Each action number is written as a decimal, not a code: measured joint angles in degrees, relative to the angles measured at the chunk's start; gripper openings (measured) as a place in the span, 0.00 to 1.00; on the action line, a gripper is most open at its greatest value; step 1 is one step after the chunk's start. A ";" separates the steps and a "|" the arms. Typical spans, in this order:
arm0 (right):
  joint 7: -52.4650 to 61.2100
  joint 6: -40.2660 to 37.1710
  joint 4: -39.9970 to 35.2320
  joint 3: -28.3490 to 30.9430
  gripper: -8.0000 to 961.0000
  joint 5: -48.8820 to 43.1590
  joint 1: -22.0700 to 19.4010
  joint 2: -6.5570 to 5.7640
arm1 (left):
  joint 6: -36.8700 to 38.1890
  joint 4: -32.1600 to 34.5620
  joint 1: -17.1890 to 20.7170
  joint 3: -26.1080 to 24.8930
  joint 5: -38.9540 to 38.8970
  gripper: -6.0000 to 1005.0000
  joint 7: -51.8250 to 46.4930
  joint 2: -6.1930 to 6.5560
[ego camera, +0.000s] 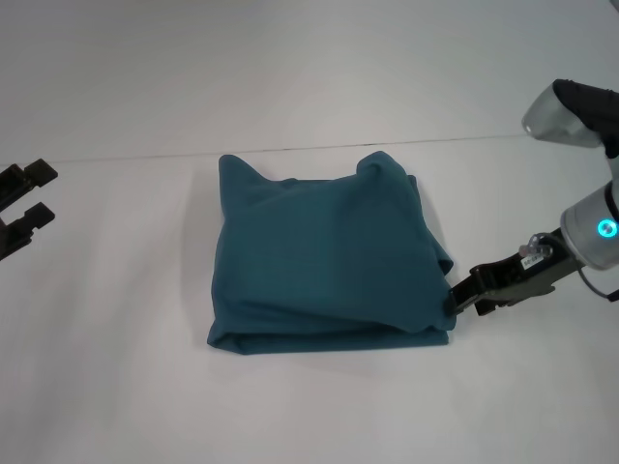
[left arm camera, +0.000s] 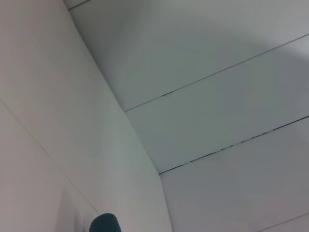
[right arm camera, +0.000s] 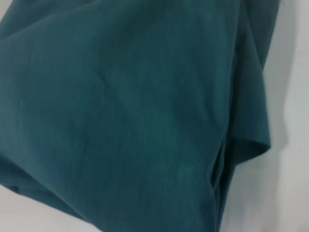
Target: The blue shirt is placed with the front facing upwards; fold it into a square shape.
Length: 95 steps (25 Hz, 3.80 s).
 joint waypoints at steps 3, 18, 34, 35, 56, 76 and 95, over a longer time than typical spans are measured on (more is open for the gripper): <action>0.73 -1.33 -1.99 0.39 0.55 -0.54 -0.06 -0.23 | -0.01 0.00 -0.05 -0.01 0.00 0.80 0.01 0.00; -1.48 -7.82 -11.07 7.69 0.55 20.21 -0.45 -3.51 | 0.52 0.41 -0.86 2.76 0.51 0.80 -0.28 0.38; 3.64 7.76 1.52 11.66 0.93 25.32 2.37 -16.42 | -2.60 3.04 -8.87 12.82 8.58 0.80 -6.60 2.33; 4.35 8.19 1.70 11.81 0.93 24.14 2.34 -16.68 | -4.46 2.73 -9.88 13.84 8.99 0.80 -7.91 2.26; 4.82 4.92 2.06 13.37 0.97 13.93 0.38 -18.78 | -17.38 -10.08 -18.67 21.34 6.07 0.80 -11.22 -0.77; 4.55 5.56 2.93 13.27 0.97 13.94 -0.02 -18.21 | -36.33 -16.89 -21.70 29.31 6.43 0.80 -7.78 -2.60; 4.45 5.13 2.93 13.34 0.97 14.04 0.00 -18.18 | -32.72 -5.14 -17.39 29.61 12.56 0.80 4.09 -1.77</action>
